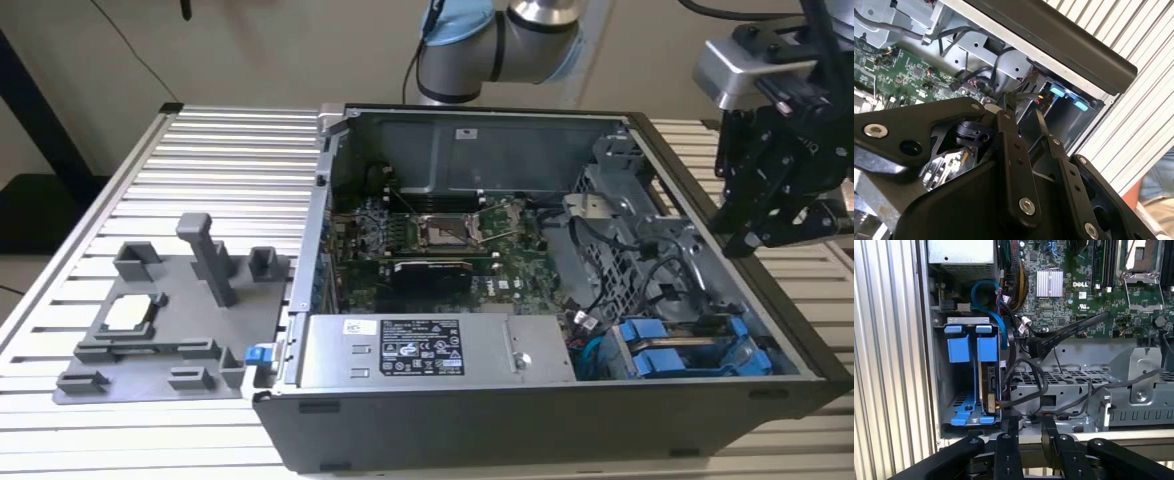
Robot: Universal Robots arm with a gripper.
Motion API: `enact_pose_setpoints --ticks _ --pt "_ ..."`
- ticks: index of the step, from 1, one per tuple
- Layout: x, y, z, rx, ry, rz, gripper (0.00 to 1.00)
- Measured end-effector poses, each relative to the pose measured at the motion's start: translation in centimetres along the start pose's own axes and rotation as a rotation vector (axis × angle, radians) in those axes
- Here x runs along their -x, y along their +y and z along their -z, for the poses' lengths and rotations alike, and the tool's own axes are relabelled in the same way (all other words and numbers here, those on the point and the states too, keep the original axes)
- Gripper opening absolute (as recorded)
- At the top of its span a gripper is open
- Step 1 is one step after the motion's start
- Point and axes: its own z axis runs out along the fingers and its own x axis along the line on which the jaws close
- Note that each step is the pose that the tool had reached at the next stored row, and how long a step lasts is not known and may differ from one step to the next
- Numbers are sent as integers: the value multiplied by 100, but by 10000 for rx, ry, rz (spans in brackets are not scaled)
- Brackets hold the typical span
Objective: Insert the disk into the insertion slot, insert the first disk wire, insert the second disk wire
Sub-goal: 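Insert the first disk wire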
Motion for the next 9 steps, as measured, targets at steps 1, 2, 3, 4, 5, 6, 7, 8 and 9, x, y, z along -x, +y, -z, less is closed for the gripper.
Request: enact_pose_setpoints --ticks 1,2,3,4,5,6,7,8,9 --pt "16 4 -1 0 -1 -1 33" --pt "29 7 -2 0 -2 -1 33" --pt "32 7 -2 0 -1 0 33" --pt "31 10 -2 0 -1 1 33" --pt "31 20 0 0 0 -1 33" --pt "31 38 3 -3 1 -1 33" --pt "31 62 5 -7 0 -1 33" --pt "30 87 8 -12 0 0 33" --pt "30 116 12 -19 -1 0 33"
